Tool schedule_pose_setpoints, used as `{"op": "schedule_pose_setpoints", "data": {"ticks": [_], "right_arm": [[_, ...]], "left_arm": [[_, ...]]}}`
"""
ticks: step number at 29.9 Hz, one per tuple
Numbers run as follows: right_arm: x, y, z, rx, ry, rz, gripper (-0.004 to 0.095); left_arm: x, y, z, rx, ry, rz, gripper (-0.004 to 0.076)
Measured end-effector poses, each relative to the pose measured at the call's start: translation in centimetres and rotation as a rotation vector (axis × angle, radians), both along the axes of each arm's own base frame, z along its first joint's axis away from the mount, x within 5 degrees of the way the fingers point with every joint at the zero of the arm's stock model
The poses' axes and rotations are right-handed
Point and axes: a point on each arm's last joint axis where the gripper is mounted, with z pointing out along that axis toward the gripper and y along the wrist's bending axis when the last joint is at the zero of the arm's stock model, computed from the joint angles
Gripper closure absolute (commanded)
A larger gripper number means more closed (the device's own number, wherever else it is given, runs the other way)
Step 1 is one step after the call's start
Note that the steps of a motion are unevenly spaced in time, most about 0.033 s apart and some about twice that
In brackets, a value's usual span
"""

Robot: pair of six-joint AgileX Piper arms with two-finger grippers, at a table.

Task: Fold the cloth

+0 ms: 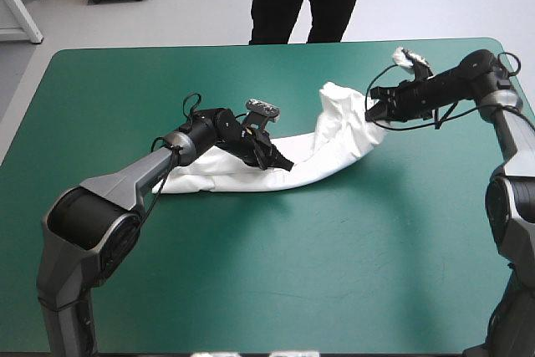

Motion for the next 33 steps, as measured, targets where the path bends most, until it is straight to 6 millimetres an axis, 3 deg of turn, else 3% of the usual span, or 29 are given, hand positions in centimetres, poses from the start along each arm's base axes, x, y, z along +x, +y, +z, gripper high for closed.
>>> {"op": "schedule_pose_setpoints", "data": {"ticks": [3, 7, 20, 24, 29, 33], "right_arm": [[-0.7, 0.2, 3.2, 0.007, -0.077, 0.006, 0.0925], [-1.7, 0.3, 5.6, 0.011, -0.125, 0.019, 0.0925], [-1.9, 0.8, 6.2, 0.042, -0.142, 0.029, 0.0925], [-1.9, 0.8, 6.2, 0.044, -0.144, 0.028, 0.0925], [-2.0, 2.0, 6.4, 0.043, -0.161, 0.066, 0.0925], [-2.3, 4.3, 6.6, 0.063, -0.170, 0.123, 0.0925]], "left_arm": [[0.0, 0.0, 0.0, 0.000, 0.001, 0.001, 0.0733], [0.0, 0.0, 0.0, 0.000, 0.001, 0.001, 0.0733], [0.1, 0.1, 0.8, 0.026, -0.002, -0.014, 0.0733], [0.1, 0.9, 4.0, 0.105, -0.057, -0.034, 0.0733], [-0.9, 2.6, 11.5, 0.150, -0.221, 0.010, 0.0733], [-3.0, 4.6, 17.4, 0.173, -0.345, 0.058, 0.0733]]}}
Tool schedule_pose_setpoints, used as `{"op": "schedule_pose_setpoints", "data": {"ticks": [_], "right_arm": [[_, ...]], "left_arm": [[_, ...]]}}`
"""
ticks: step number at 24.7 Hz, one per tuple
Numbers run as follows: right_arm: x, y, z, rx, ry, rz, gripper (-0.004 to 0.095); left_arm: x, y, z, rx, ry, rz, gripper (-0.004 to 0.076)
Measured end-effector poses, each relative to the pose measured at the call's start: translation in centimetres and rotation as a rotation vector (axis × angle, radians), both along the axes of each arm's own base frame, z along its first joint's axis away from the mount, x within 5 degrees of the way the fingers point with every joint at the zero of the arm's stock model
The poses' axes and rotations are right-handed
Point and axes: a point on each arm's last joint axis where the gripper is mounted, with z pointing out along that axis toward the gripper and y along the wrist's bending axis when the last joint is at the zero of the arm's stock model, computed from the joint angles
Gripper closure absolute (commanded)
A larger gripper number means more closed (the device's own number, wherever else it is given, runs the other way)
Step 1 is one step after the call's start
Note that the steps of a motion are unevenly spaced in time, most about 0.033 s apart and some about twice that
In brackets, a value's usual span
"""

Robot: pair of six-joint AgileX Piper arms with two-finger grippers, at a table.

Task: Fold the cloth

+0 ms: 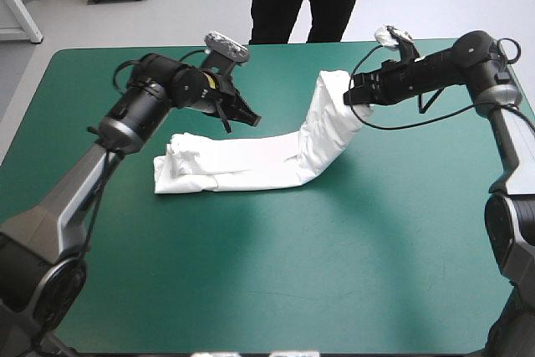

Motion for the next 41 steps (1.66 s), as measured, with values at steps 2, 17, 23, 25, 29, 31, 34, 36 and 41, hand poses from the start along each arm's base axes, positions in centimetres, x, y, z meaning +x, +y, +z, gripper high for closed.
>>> {"op": "schedule_pose_setpoints", "data": {"ticks": [2, 17, 23, 25, 29, 31, 34, 36, 41], "right_arm": [[-0.2, 1.4, 0.2, 0.006, -0.007, 0.035, 0.0925], [-2.9, 14.0, 2.5, 0.054, -0.145, 0.257, 0.0925], [-2.6, 19.3, 0.0, 0.074, -0.109, 0.337, 0.0922], [-2.4, 20.9, -0.9, 0.090, -0.103, 0.356, 0.0884], [-1.9, 23.6, -2.5, 0.126, -0.091, 0.389, 0.0433], [-1.8, 24.0, -2.6, 0.136, -0.084, 0.407, 0.0281], [-2.1, 24.1, -2.7, 0.140, -0.064, 0.438, 0.0278], [-2.4, 24.0, -2.7, 0.134, -0.040, 0.472, 0.0281], [-1.7, 21.2, -2.0, 0.010, -0.043, 0.434, 0.0282]], "left_arm": [[-1.6, 1.2, 2.7, -0.001, -0.056, 0.026, 0.0733], [-15.4, 9.9, 15.2, -0.138, -0.379, 0.151, 0.0733], [-18.0, 11.4, 15.9, -0.145, -0.381, 0.164, 0.0733], [-18.3, 11.6, 15.9, -0.141, -0.365, 0.169, 0.0733], [-18.4, 11.7, 15.6, -0.128, -0.342, 0.176, 0.0733], [-18.4, 11.7, 15.6, -0.128, -0.337, 0.178, 0.0733], [-18.4, 11.7, 15.6, -0.130, -0.337, 0.179, 0.0733], [-18.4, 11.7, 15.6, -0.130, -0.337, 0.179, 0.0733], [-18.4, 11.7, 15.6, -0.132, -0.336, 0.178, 0.0733]]}}
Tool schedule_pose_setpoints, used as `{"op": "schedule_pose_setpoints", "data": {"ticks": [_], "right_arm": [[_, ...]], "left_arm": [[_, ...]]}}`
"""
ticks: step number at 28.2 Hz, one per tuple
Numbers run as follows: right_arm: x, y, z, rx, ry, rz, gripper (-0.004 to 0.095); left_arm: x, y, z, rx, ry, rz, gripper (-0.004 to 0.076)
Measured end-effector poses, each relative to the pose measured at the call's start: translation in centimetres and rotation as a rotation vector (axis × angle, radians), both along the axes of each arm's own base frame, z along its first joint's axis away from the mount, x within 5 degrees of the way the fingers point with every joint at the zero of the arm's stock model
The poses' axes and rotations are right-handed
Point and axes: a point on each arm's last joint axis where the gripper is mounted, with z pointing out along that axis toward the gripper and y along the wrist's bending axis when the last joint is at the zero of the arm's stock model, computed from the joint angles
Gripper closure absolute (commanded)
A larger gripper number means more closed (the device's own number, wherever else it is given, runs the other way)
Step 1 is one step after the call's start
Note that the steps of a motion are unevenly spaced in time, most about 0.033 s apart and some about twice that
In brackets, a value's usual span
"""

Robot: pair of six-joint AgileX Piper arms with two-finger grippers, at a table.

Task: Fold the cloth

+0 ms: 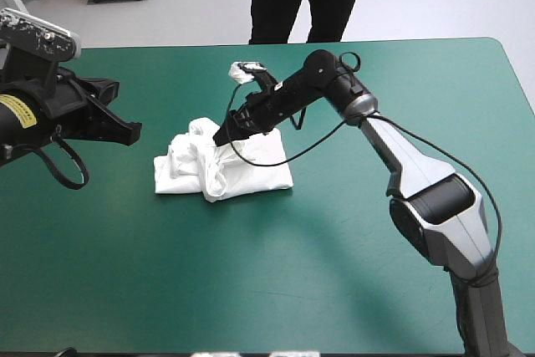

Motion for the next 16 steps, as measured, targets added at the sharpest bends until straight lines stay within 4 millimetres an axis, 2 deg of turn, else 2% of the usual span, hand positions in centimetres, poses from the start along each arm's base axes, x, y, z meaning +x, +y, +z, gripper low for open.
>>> {"op": "schedule_pose_setpoints", "data": {"ticks": [2, 8, 12, 16], "right_arm": [[0.5, -1.9, 0.9, -0.065, -0.039, -0.059, 0.0283], [1.6, -9.4, 4.7, -0.247, -0.152, -0.298, 0.0282], [2.0, -11.0, 5.1, -0.264, -0.158, -0.339, 0.0282], [2.7, -10.7, 3.4, -0.277, -0.116, -0.330, 0.0282]], "left_arm": [[0.0, 0.0, 0.0, -0.001, 0.000, -0.001, 0.0733], [0.0, 0.0, 0.0, -0.001, 0.000, 0.000, 0.0733], [0.0, 0.0, 0.0, -0.002, 0.001, -0.001, 0.0733], [0.0, 0.0, 0.0, -0.002, 0.001, -0.001, 0.0733]]}}
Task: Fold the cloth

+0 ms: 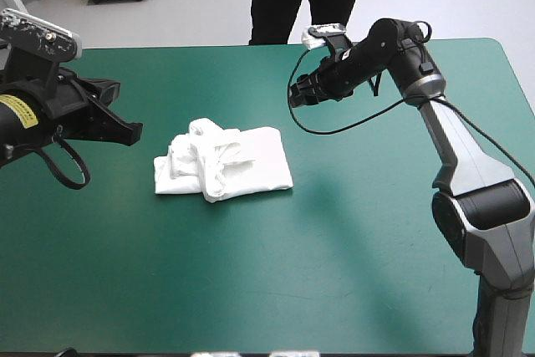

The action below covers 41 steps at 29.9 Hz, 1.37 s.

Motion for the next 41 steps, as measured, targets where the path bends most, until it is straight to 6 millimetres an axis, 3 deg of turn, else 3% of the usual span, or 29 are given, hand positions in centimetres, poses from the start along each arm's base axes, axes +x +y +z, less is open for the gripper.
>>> {"op": "schedule_pose_setpoints", "data": {"ticks": [6, 9, 19, 29, 31, 33, 38, 41], "right_arm": [[2.0, 1.0, -5.5, 0.009, 0.137, 0.008, 0.0281], [2.5, 1.3, -7.2, 0.015, 0.176, 0.009, 0.0281], [3.2, 2.5, -10.1, 0.071, 0.249, 0.029, 0.0281], [2.2, 4.2, -13.0, 0.072, 0.334, 0.072, 0.0296], [2.0, 4.8, -13.3, 0.073, 0.338, 0.084, 0.0363], [1.7, 5.5, -13.6, 0.069, 0.346, 0.095, 0.0491], [1.6, 6.1, -14.5, 0.057, 0.361, 0.102, 0.0931], [1.6, 6.1, -14.6, 0.054, 0.362, 0.098, 0.0921]], "left_arm": [[0.0, 0.0, 0.0, 0.001, 0.000, 0.001, 0.0733], [0.0, 0.0, 0.0, 0.001, 0.000, 0.001, 0.0733], [0.0, 0.0, 0.0, 0.001, 0.000, 0.001, 0.0733], [0.0, 0.0, 0.0, 0.001, 0.000, 0.001, 0.0733], [0.0, 0.0, 0.0, 0.000, 0.001, 0.001, 0.0733], [0.0, 0.0, 0.0, -0.001, 0.001, 0.002, 0.0733], [0.0, 0.0, 0.0, -0.004, 0.001, 0.003, 0.0733], [-0.1, 0.1, 0.0, -0.009, 0.001, 0.006, 0.0733]]}}
